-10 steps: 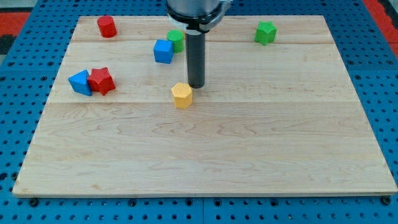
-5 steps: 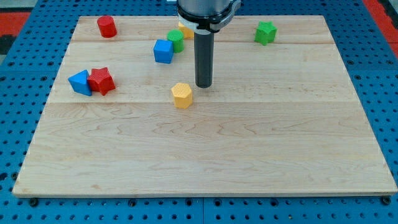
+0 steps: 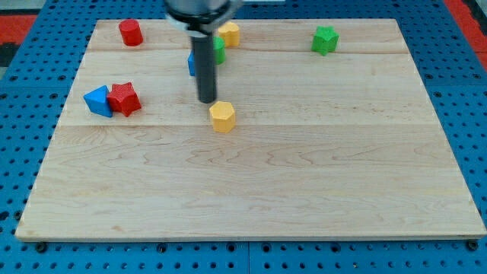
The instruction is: Separate the blue cube and the green circle
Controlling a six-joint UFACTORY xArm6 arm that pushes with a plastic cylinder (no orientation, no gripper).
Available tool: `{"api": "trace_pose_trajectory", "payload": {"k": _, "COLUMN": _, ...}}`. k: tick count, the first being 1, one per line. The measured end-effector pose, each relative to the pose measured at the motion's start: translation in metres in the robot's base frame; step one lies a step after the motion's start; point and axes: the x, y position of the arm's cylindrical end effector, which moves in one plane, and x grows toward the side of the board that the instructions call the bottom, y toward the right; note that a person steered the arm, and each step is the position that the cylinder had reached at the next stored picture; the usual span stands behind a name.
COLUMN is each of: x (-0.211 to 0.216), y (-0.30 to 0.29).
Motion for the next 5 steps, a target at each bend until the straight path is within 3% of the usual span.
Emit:
{"api": "trace_pose_trajectory", "payload": {"k": 2, "x": -0.087, "y": -0.056}}
{"api": "trace_pose_trajectory", "payload": {"k": 5, "x": -0.105, "y": 0.062}}
